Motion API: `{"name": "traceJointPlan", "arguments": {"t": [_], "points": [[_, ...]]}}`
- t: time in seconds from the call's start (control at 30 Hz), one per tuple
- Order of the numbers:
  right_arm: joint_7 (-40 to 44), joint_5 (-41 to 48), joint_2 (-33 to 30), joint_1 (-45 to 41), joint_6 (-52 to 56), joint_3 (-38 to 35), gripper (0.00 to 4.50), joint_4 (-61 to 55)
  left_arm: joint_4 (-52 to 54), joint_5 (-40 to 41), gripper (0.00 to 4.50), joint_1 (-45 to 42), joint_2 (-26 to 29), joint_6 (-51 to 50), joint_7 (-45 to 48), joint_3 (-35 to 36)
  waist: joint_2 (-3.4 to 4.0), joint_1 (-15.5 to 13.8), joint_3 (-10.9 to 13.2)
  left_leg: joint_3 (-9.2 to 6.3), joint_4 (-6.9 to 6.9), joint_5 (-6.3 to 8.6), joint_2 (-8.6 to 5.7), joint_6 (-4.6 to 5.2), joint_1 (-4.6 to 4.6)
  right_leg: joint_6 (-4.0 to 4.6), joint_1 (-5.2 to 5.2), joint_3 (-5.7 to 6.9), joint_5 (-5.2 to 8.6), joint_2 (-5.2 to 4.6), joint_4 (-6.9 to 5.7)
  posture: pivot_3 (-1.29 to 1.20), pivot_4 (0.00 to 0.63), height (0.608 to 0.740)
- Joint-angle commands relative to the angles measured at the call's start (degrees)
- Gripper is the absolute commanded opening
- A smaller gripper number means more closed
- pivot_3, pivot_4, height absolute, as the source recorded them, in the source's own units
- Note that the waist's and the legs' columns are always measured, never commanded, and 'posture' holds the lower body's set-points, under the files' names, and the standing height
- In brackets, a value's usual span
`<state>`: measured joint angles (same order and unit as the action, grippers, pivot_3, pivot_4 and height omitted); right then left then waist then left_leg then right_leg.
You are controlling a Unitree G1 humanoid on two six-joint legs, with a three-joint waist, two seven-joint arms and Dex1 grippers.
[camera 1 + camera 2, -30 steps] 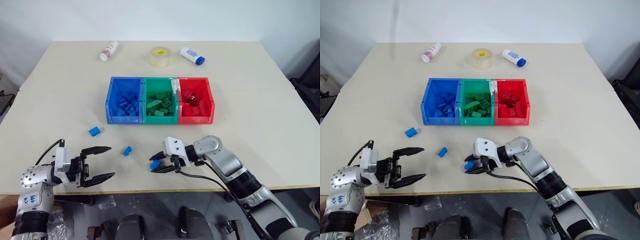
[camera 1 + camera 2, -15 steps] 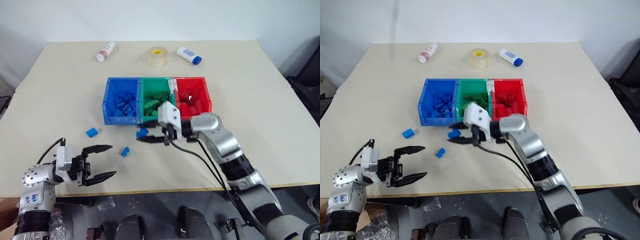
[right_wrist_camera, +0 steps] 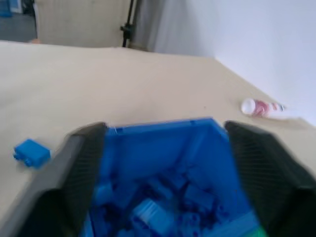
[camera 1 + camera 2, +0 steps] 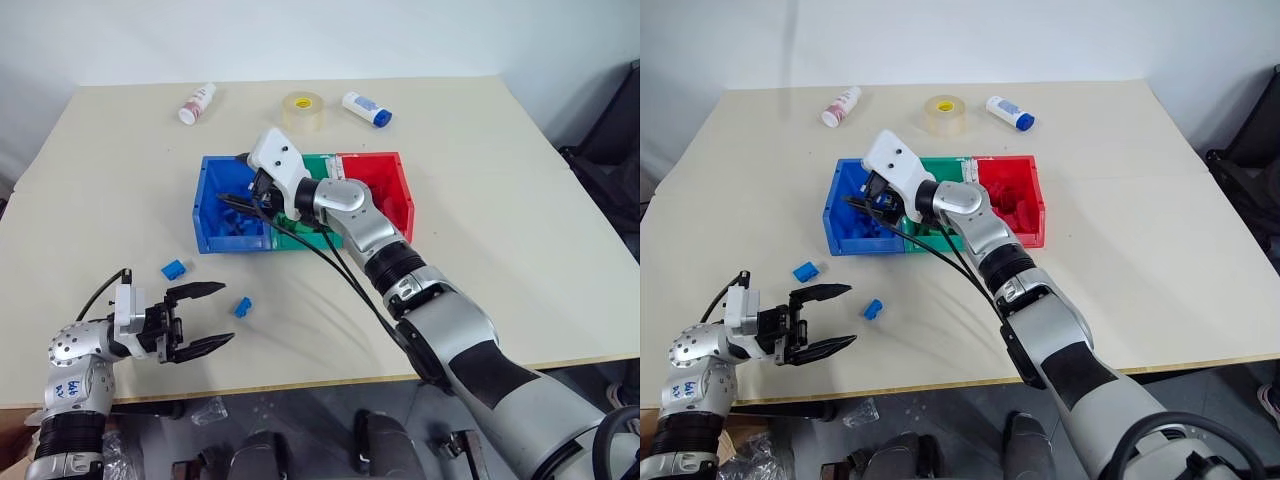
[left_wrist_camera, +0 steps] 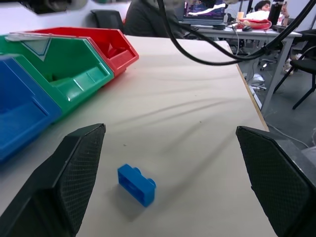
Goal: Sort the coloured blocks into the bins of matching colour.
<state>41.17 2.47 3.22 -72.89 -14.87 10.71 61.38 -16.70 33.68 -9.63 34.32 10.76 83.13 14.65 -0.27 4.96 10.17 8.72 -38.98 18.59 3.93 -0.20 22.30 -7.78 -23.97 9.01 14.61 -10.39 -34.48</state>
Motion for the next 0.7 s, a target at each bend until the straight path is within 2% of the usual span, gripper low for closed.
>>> {"name": "traceJointPlan", "arguments": {"t": [0.03, 0.1, 0.2, 0.3, 0.43, 0.53, 0.7], "points": [[5.72, 1.2, -1.68, 2.17, -3.23, -1.32, 4.45, -4.32, 0.13, 0.1, 4.5, -0.19, 0.26, 0.63, -0.07, 0.85, 0.0, -0.01, 0.0, 0.0, 0.0, 0.0, 0.0, 0.0, 0.0, 0.0, 0.0, 0.0, 0.0, 0.0, 0.0, 0.0, 0.15, 0.74], [9.1, 2.1, -2.99, 3.94, -2.36, -1.48, 4.45, -7.08, 0.23, 0.1, 4.5, -0.2, 0.2, 0.54, -0.28, 0.9, 0.0, -0.08, 0.0, -0.01, -0.01, 0.0, 0.0, 0.0, 0.0, 0.0, 0.0, 0.0, 0.0, 0.0, 0.0, 0.0, 0.15, 0.74], [20.32, 6.46, -7.84, 10.96, 2.87, -0.92, 4.45, -19.02, 0.29, -0.11, 4.5, 0.2, 0.16, 0.54, -1.03, 1.17, 0.0, -0.29, 0.0, -0.04, -0.02, 0.0, 0.0, 0.0, 0.01, 0.0, 0.01, 0.0, 0.0, 0.0, 0.0, 0.0, 0.15, 0.74], [26.63, 8.92, -13.88, 17.61, 7.34, -0.73, 4.45, -29.48, 0.73, -0.21, 4.5, 0.78, -0.07, 0.7, -2.24, 1.48, 0.0, -0.32, 0.0, -0.05, -0.04, 0.0, 0.0, 0.01, 0.01, 0.0, 0.01, 0.0, 0.0, -0.01, 0.01, 0.0, 0.15, 0.74], [30.35, 11.37, -20.6, 23.69, 10.44, -2.07, 4.45, -37.5, 1.38, -0.49, 4.5, 1.81, -0.17, 1.0, -4.1, 1.88, 0.0, -0.4, 0.0, -0.04, -0.04, 0.01, 0.0, 0.01, 0.0, 0.0, 0.01, -0.01, 0.0, -0.01, 0.0, 0.0, 0.15, 0.74], [36.17, 14.58, -27.71, 29.37, 13.87, -3.48, 4.45, -42.89, 2.11, -1.0, 4.5, 3.02, -0.38, 1.47, -6.26, 2.28, 0.0, -0.42, 0.0, -0.04, -0.03, 0.0, 0.02, 0.0, -0.03, 0.0, 0.01, 0.0, 0.0, 0.0, 0.0, 0.0, 0.15, 0.74], [42.7, 17.74, -37.83, 37.34, 18.91, -4.66, 4.45, -49.38, 6.7, -0.91, 4.5, 8.73, -0.54, 2.16, -10.53, 4.45, -0.01, -0.59, 0.01, -0.02, -0.03, 0.07, 0.0, 0.05, -0.02, 0.0, 0.02, -0.01, 0.0, -0.03, 0.07, 0.0, 0.15, 0.74]]}}
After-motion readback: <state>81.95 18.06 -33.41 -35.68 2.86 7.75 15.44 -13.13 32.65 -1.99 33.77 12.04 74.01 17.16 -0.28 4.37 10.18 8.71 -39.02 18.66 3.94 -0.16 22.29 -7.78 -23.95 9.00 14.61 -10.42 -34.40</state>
